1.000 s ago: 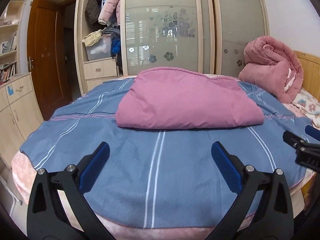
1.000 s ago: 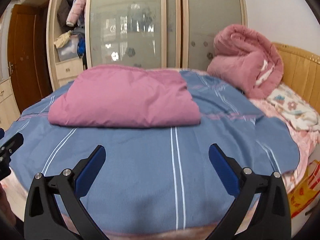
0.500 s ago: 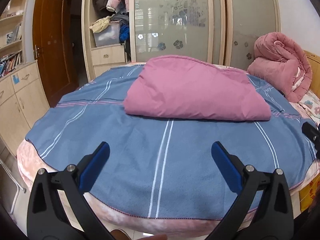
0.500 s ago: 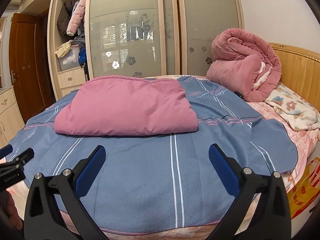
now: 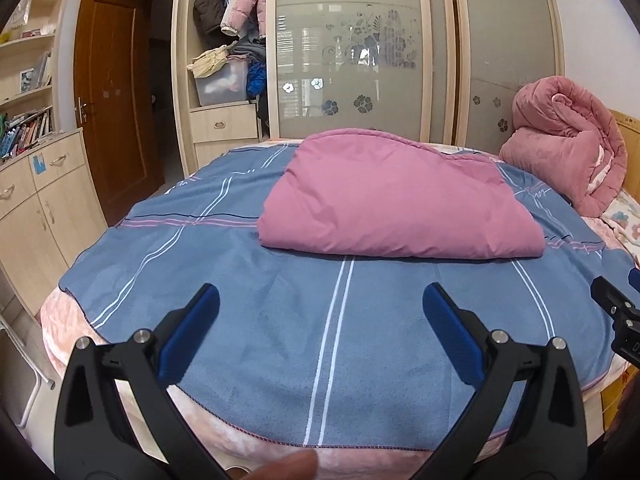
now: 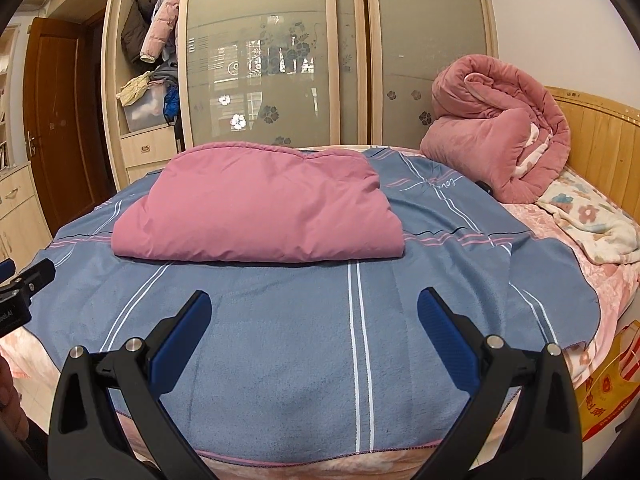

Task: Fold large clothes

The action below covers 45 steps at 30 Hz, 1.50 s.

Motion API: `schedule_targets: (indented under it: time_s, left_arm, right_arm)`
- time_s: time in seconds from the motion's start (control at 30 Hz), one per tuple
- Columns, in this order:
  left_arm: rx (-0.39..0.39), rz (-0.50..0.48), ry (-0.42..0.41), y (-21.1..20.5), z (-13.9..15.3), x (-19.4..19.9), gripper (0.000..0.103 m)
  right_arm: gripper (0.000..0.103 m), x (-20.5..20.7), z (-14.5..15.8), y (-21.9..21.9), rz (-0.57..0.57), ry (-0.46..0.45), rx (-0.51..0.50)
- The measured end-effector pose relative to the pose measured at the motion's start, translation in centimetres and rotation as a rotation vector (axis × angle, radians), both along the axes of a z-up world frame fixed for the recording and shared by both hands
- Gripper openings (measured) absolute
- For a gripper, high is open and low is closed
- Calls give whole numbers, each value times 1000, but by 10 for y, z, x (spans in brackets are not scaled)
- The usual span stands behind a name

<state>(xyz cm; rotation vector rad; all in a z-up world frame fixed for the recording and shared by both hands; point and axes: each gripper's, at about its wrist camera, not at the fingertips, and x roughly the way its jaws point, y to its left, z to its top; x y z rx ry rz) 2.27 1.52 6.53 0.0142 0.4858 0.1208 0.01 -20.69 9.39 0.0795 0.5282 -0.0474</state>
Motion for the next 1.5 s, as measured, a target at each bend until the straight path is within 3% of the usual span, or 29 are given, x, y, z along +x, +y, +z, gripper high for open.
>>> schedule_targets:
  time_s: [1.5]
  left_arm:
    - [11,-50,-4,-6,-2,-1,101]
  right_arm:
    - [102,-1,0,2,9,-5,-4]
